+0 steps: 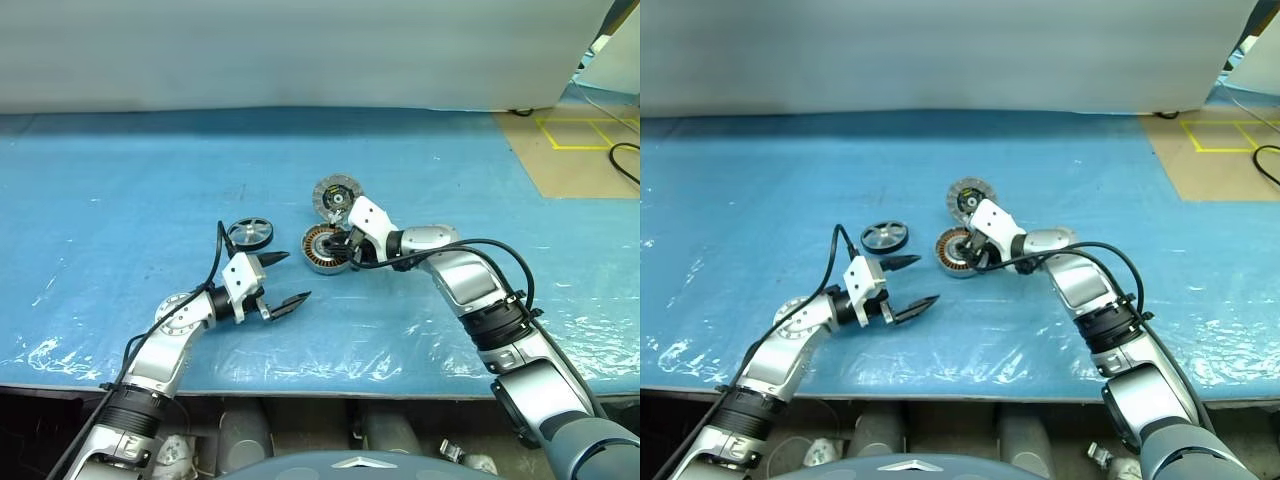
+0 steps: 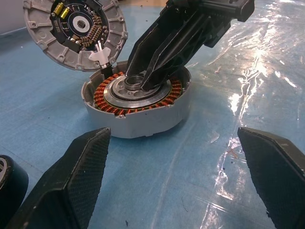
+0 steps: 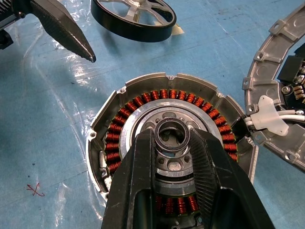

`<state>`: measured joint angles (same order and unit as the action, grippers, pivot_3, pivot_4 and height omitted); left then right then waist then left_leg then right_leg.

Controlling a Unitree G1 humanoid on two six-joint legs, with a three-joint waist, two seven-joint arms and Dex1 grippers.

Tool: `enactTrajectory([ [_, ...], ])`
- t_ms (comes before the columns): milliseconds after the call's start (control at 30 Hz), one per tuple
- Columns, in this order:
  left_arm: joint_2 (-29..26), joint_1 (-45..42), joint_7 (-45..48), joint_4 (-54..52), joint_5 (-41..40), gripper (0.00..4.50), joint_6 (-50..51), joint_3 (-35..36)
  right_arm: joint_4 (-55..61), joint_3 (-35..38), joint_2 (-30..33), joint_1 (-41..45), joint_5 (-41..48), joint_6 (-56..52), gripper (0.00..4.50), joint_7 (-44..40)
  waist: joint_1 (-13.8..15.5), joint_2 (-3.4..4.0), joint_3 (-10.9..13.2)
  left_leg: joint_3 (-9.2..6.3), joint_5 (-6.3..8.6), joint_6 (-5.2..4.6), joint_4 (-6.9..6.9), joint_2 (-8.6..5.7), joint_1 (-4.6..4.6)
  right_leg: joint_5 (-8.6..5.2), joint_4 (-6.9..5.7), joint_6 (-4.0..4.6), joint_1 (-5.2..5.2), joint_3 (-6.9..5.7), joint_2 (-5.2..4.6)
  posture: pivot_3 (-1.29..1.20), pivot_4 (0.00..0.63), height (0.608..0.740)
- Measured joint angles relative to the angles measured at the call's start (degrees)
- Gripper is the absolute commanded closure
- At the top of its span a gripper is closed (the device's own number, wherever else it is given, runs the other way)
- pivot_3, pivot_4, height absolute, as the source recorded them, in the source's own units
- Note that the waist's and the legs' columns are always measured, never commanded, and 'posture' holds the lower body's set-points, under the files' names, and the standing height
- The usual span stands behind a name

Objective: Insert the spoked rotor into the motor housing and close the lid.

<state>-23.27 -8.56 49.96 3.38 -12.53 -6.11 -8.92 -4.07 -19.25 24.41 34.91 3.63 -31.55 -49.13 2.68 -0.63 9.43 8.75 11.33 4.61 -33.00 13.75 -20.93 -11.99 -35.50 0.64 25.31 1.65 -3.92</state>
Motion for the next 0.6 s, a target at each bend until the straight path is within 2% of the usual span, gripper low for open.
enactTrajectory([
  [333,0.0,0.0,0.0,0.0,0.1,0.0,0.1,-0.1,-0.1,0.0,-0.1,0.0,0.0,-0.1,3.85,0.1,0.0,0.0,0.0,0.0,0.0,0.0,-0.01,0.0,0.02,0.0,-0.03,0.0,-0.01,0.0,0.0,0.0,0.15,0.74],
  [600,0.0,0.0,0.0,0.0,0.3,0.0,0.1,-0.2,-0.7,0.8,0.0,0.0,-0.1,0.2,1.18,0.6,0.0,0.0,0.0,0.0,0.0,0.0,-0.01,0.0,0.06,0.0,-0.04,0.0,-0.03,0.0,0.0,0.0,0.15,0.74],
])
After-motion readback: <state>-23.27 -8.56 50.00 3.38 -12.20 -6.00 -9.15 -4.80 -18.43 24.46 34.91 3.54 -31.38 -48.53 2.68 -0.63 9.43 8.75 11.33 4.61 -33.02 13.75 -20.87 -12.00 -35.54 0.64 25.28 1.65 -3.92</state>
